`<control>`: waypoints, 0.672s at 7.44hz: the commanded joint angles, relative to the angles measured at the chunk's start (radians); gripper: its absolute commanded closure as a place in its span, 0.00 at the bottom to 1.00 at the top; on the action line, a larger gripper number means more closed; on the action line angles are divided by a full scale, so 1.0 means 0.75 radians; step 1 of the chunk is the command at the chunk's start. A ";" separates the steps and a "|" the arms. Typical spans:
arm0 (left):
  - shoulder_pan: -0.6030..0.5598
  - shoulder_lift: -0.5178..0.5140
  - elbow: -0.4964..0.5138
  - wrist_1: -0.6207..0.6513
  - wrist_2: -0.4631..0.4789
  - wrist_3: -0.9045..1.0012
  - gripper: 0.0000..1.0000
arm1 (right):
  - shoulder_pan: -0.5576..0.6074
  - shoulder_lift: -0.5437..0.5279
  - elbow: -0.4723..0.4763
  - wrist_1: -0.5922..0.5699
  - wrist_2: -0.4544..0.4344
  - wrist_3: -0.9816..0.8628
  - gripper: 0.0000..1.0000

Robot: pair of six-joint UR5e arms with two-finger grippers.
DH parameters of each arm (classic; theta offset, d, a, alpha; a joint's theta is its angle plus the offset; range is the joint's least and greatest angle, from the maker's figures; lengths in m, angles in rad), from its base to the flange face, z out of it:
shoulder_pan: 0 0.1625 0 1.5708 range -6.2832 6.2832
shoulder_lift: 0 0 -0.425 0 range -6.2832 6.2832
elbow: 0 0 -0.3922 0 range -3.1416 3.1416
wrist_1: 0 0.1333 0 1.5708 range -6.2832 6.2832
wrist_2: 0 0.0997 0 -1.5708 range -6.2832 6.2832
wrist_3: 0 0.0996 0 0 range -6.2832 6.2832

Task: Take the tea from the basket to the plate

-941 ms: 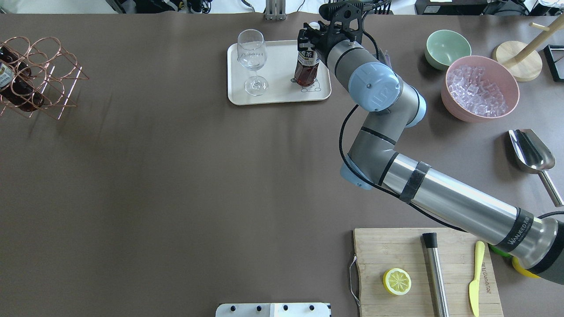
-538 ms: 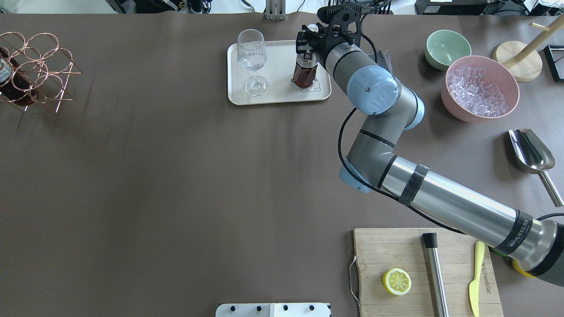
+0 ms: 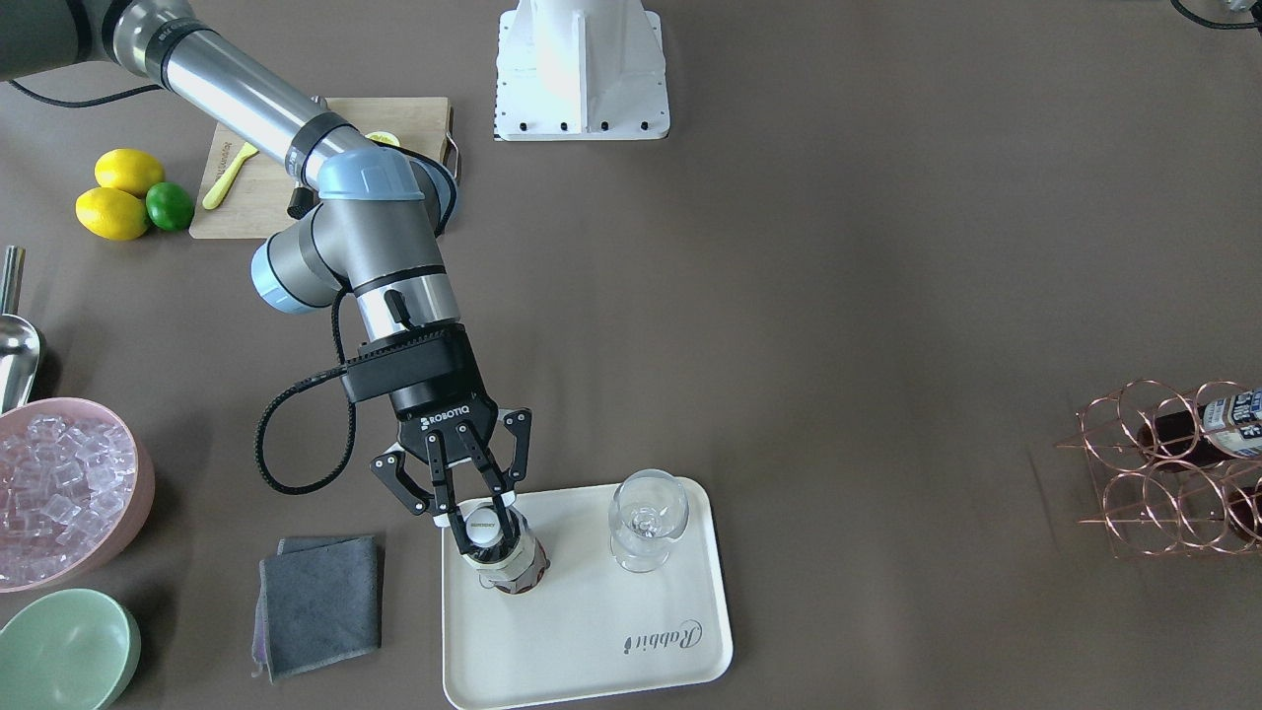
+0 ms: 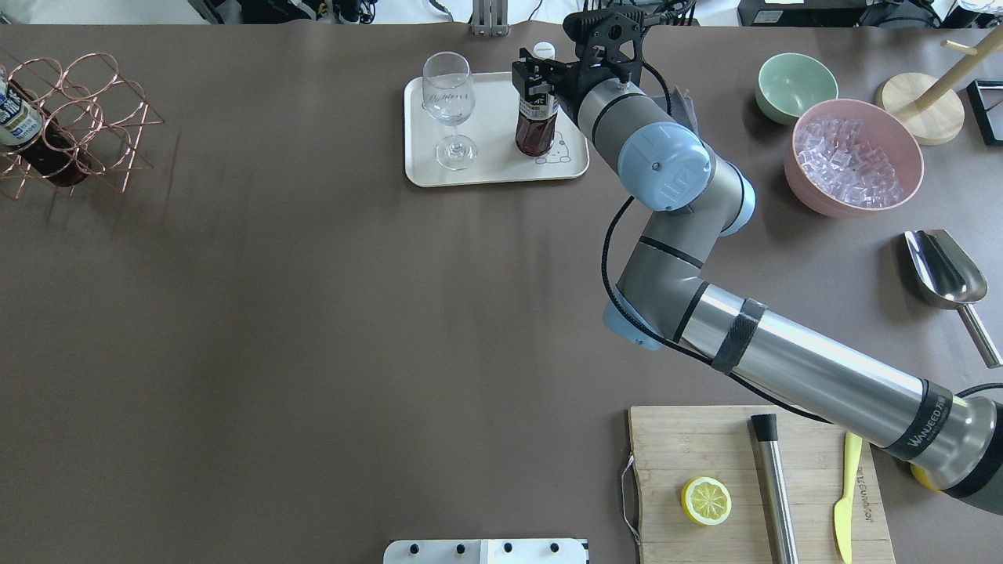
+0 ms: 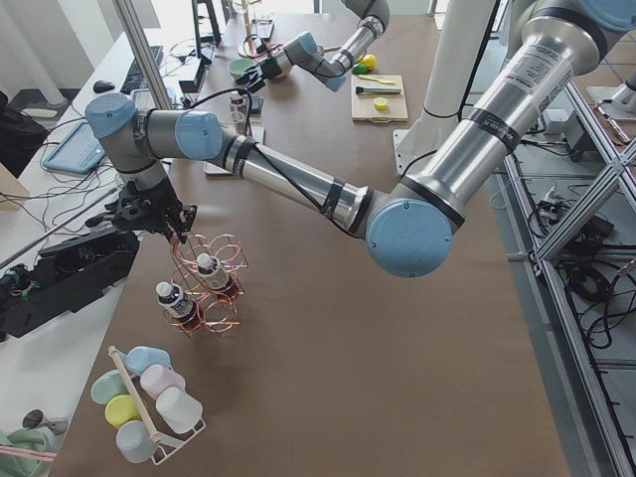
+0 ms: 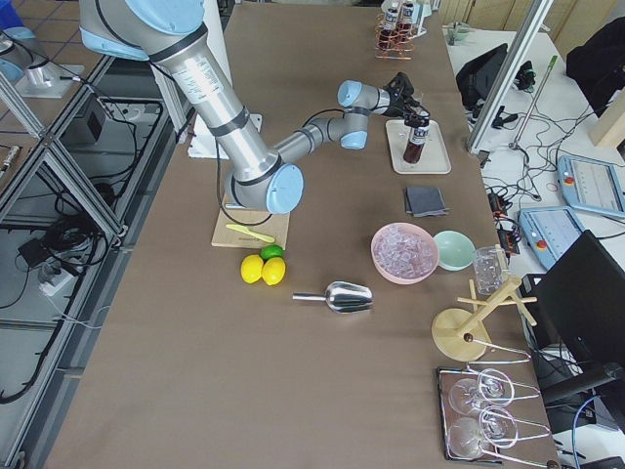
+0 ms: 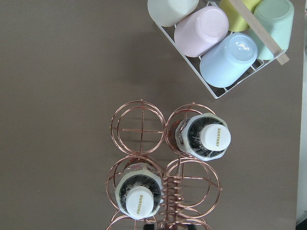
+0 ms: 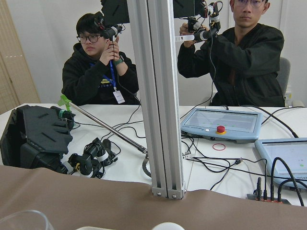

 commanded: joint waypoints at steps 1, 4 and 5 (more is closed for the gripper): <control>0.069 -0.012 -0.008 -0.029 0.050 -0.065 1.00 | 0.002 -0.012 0.078 -0.008 0.005 -0.041 0.00; 0.071 0.035 -0.125 -0.025 0.101 -0.014 0.01 | 0.110 -0.181 0.329 -0.077 0.258 -0.052 0.01; 0.071 0.042 -0.149 -0.019 0.101 -0.014 0.01 | 0.170 -0.263 0.415 -0.110 0.385 -0.050 0.01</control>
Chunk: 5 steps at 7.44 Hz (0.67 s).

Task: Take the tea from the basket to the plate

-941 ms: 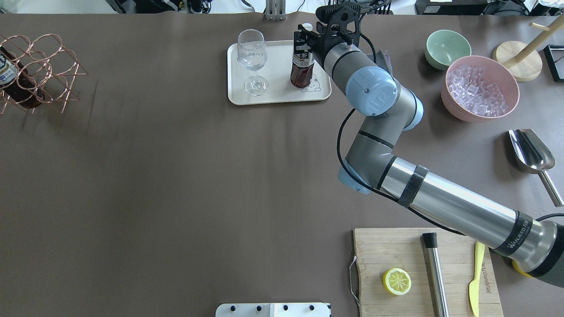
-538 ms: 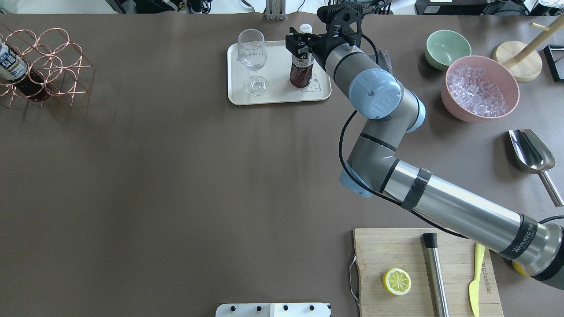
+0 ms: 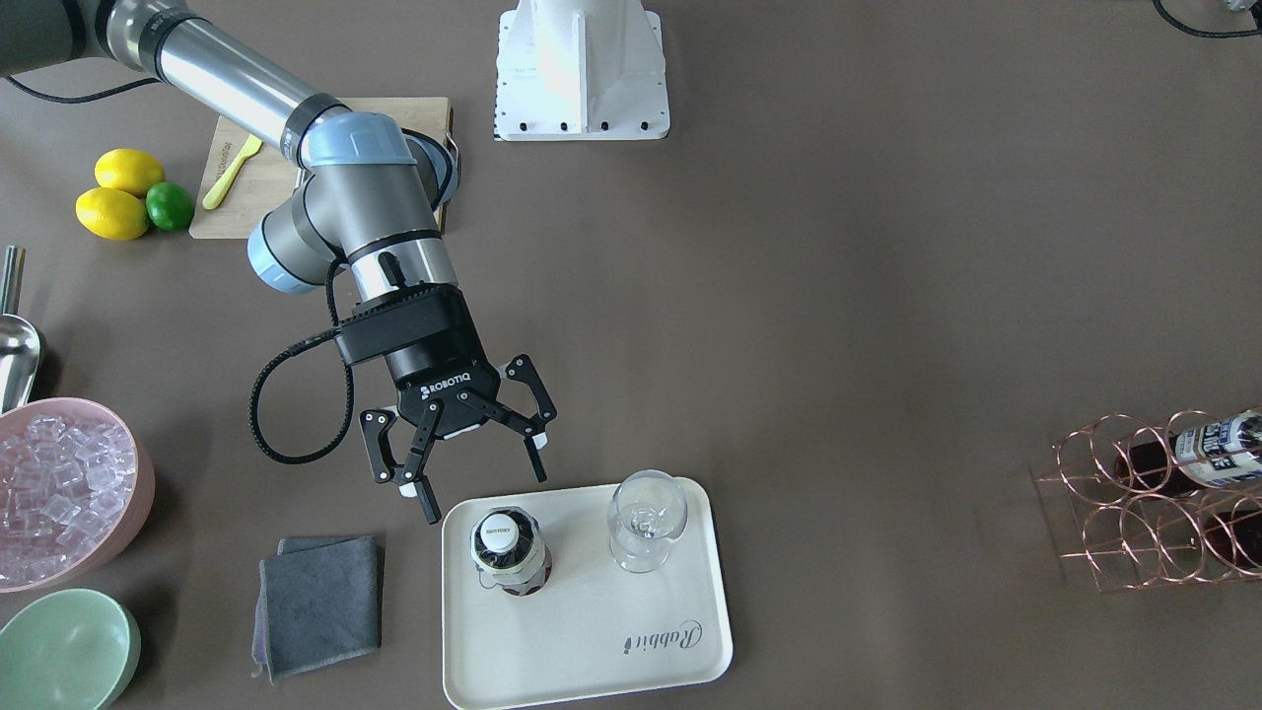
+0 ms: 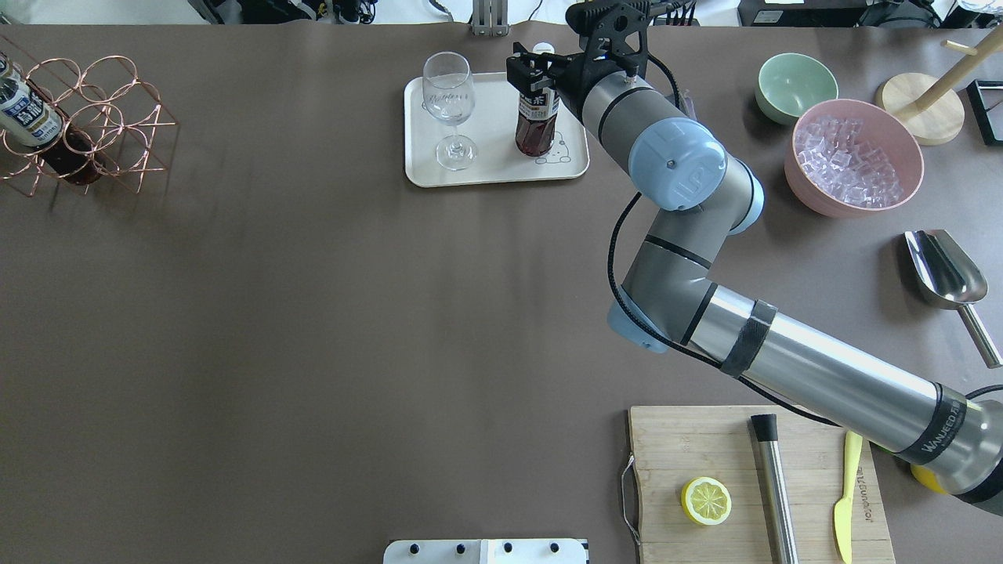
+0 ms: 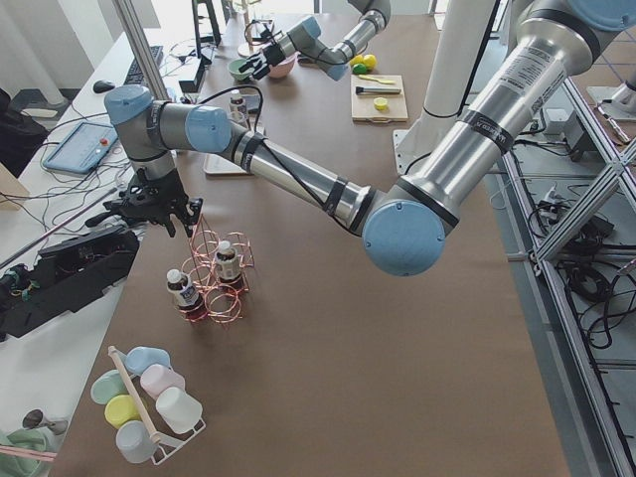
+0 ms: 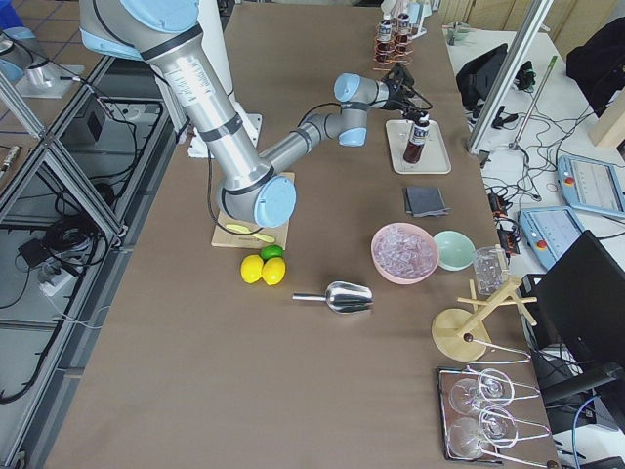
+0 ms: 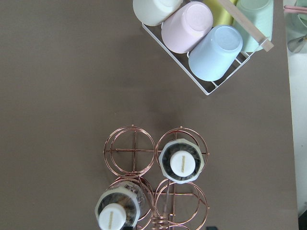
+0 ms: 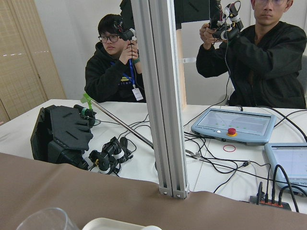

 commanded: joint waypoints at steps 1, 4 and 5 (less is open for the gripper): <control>0.001 0.058 -0.132 0.034 0.004 0.008 0.01 | 0.174 -0.207 0.208 -0.062 0.363 0.002 0.01; 0.003 0.287 -0.678 0.287 0.008 0.008 0.01 | 0.409 -0.376 0.245 -0.066 0.813 0.012 0.01; 0.001 0.310 -0.768 0.366 0.010 0.010 0.01 | 0.476 -0.450 0.241 -0.068 0.973 0.002 0.01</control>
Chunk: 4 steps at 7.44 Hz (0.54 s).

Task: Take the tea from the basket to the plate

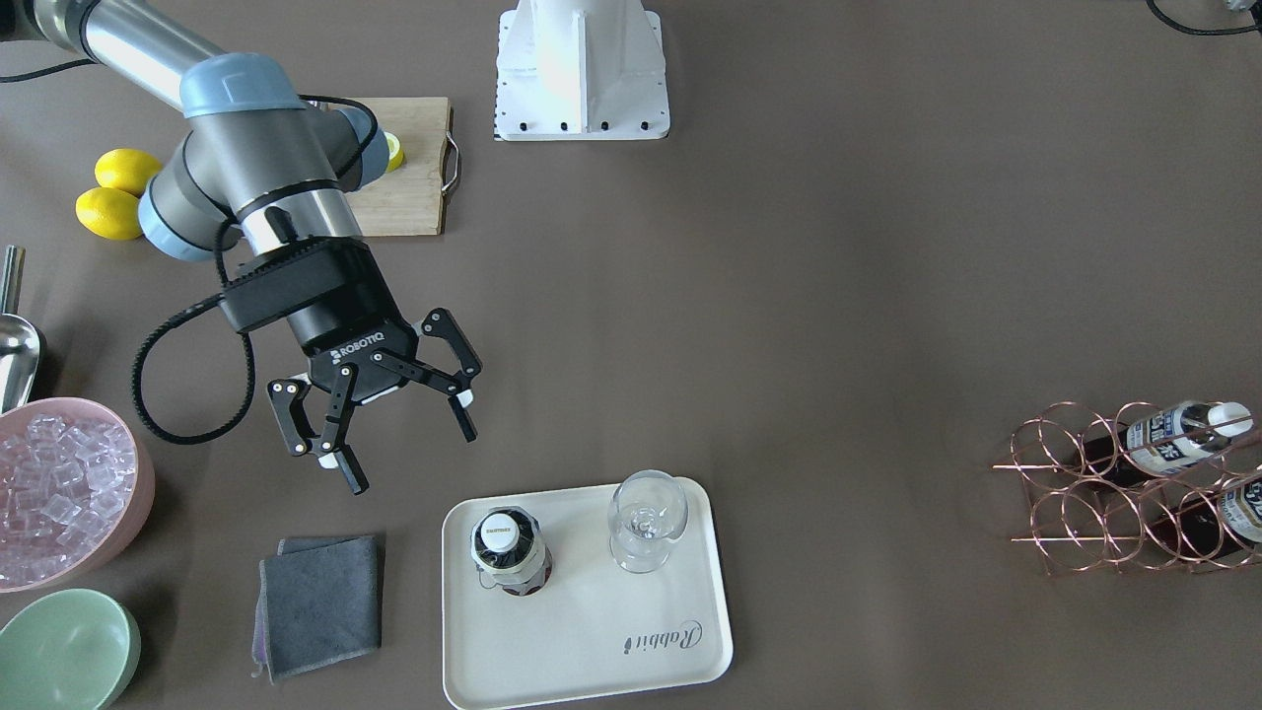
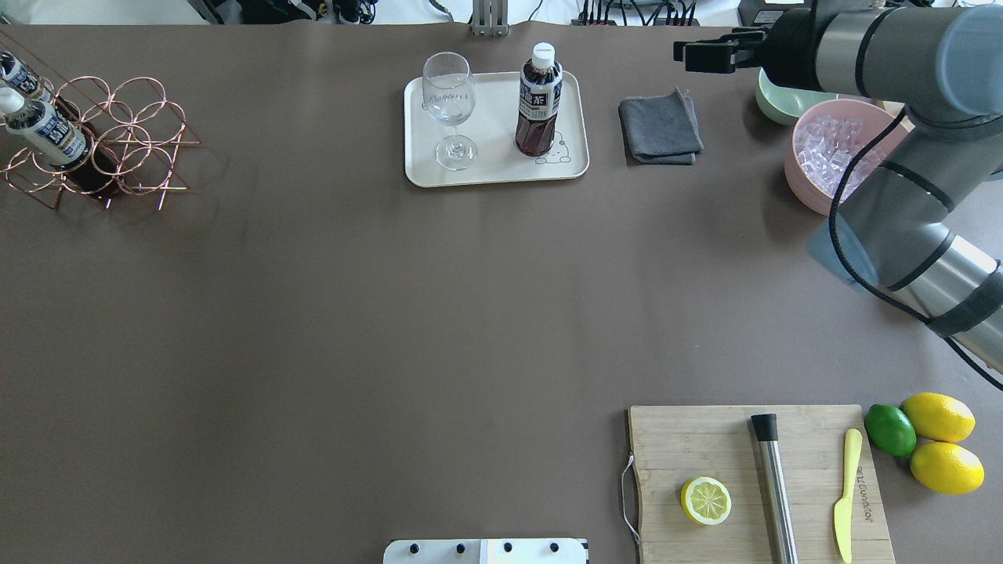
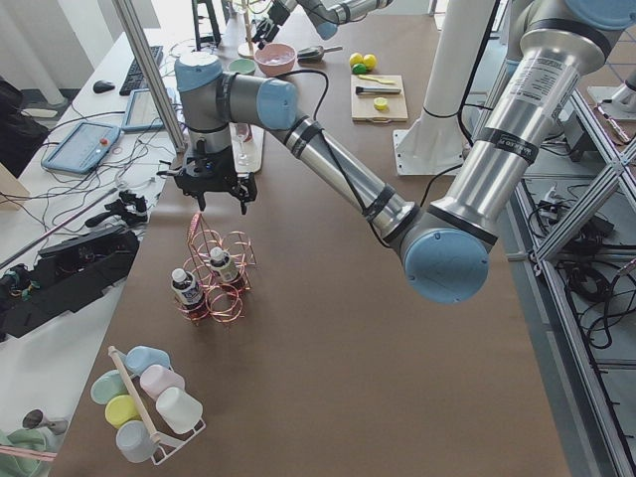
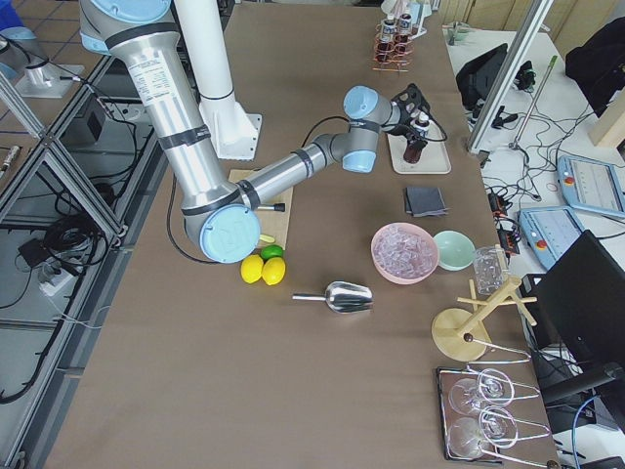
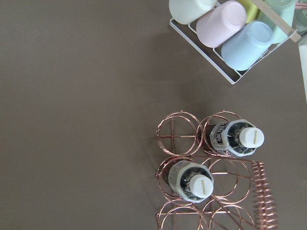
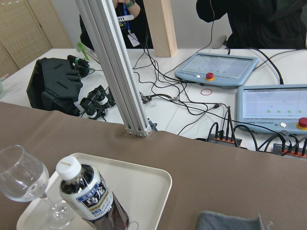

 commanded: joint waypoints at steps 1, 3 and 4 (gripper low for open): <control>0.005 0.134 -0.329 0.169 0.003 0.002 0.01 | 0.197 -0.204 -0.003 -0.011 0.436 -0.012 0.01; -0.012 0.322 -0.420 0.174 -0.011 0.262 0.01 | 0.395 -0.378 -0.017 -0.172 0.764 -0.152 0.05; -0.030 0.414 -0.426 0.172 -0.011 0.529 0.01 | 0.446 -0.497 -0.029 -0.185 0.826 -0.269 0.11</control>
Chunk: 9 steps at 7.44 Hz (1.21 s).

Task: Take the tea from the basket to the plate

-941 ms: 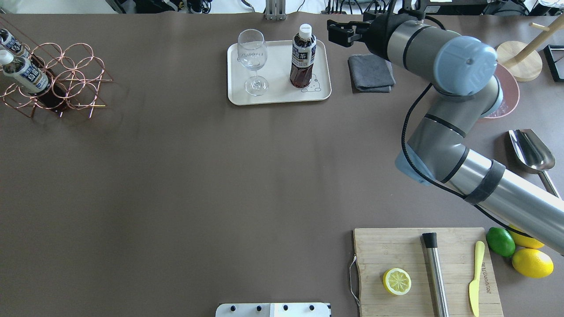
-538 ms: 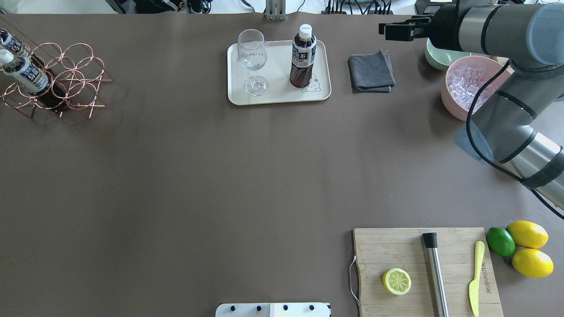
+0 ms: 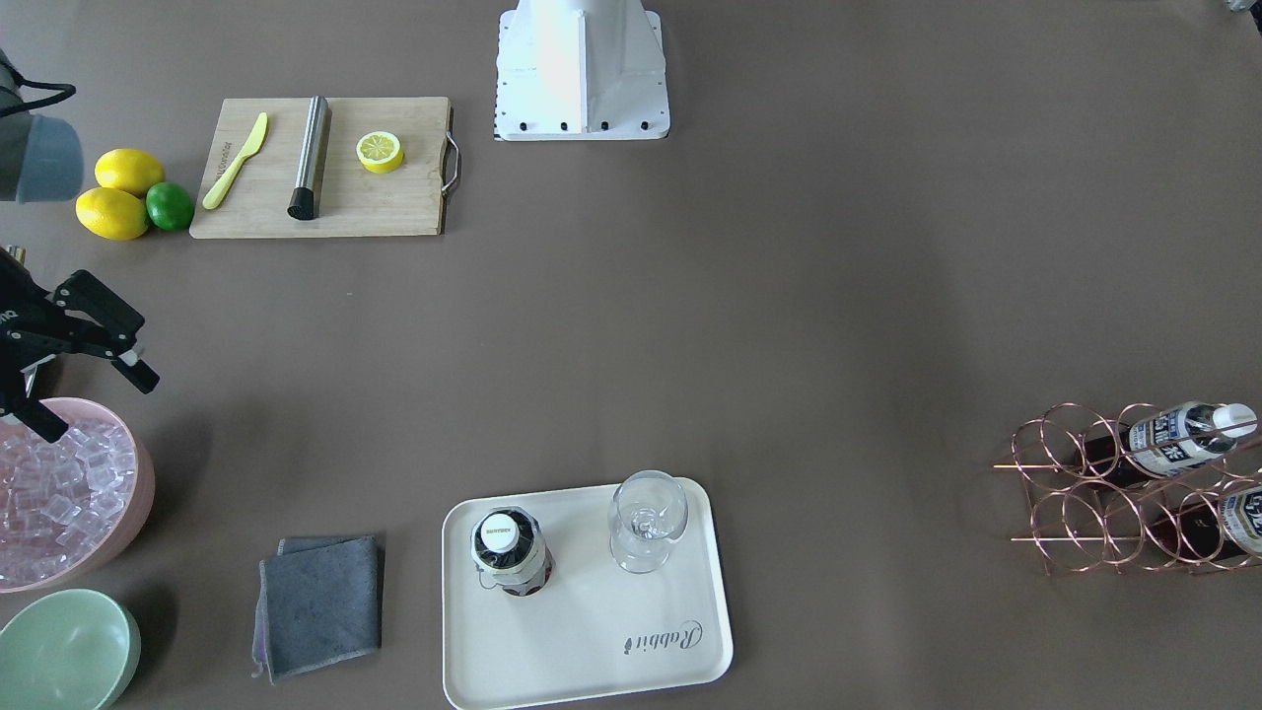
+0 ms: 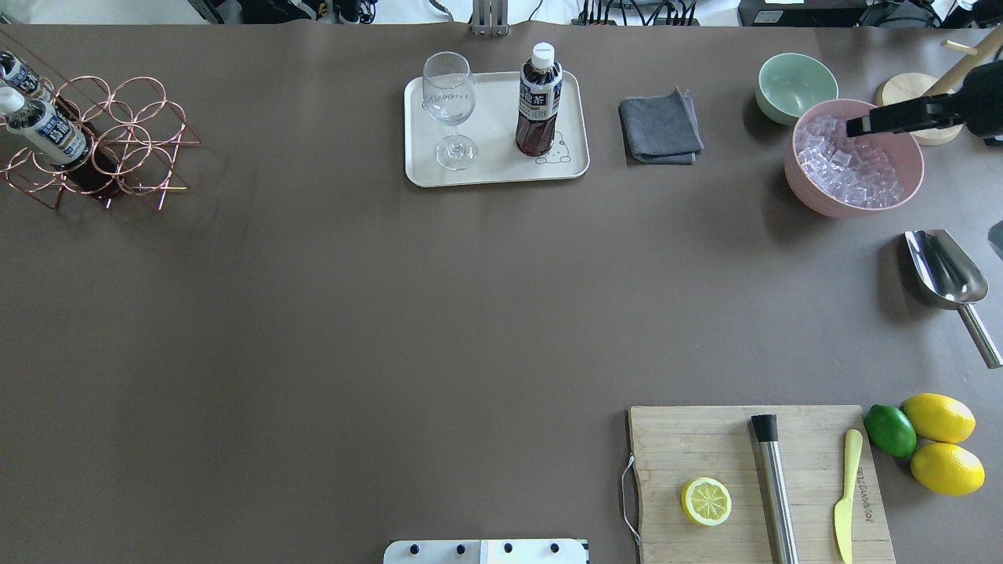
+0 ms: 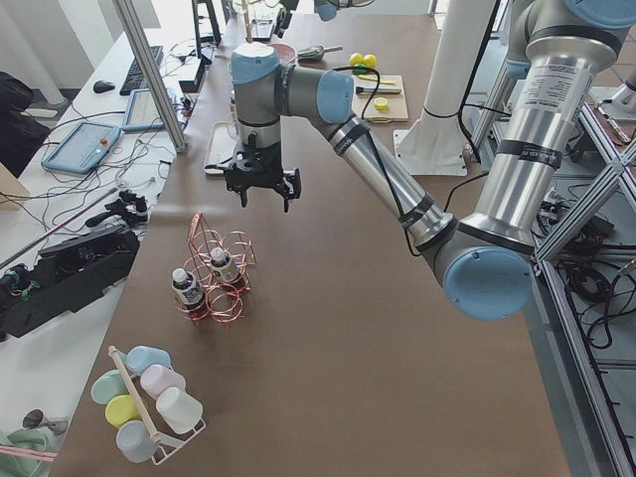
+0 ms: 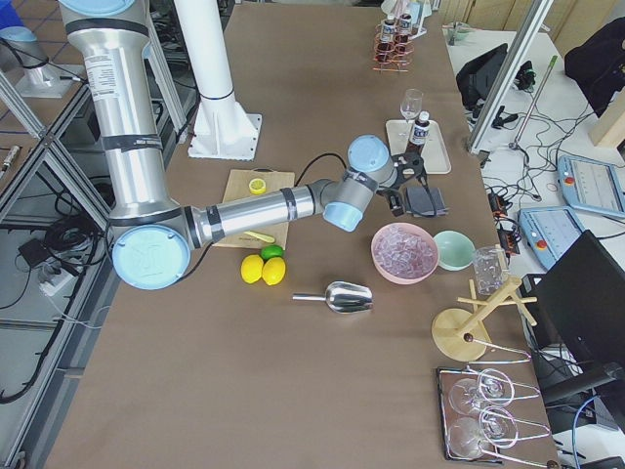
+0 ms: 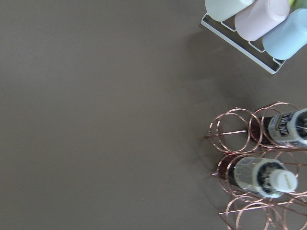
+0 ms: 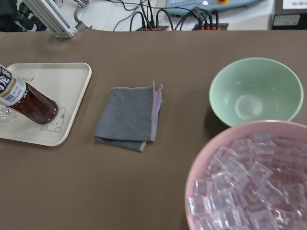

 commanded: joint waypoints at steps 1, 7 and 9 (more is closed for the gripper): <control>-0.039 0.204 -0.024 -0.001 -0.002 0.558 0.01 | 0.159 -0.221 -0.090 -0.065 0.195 -0.222 0.13; -0.166 0.506 0.321 -0.434 -0.012 1.554 0.01 | 0.253 -0.162 -0.142 -0.975 0.157 -0.515 0.11; -0.185 0.564 0.428 -0.671 -0.087 1.640 0.01 | 0.279 -0.119 -0.044 -1.323 0.091 -0.699 0.11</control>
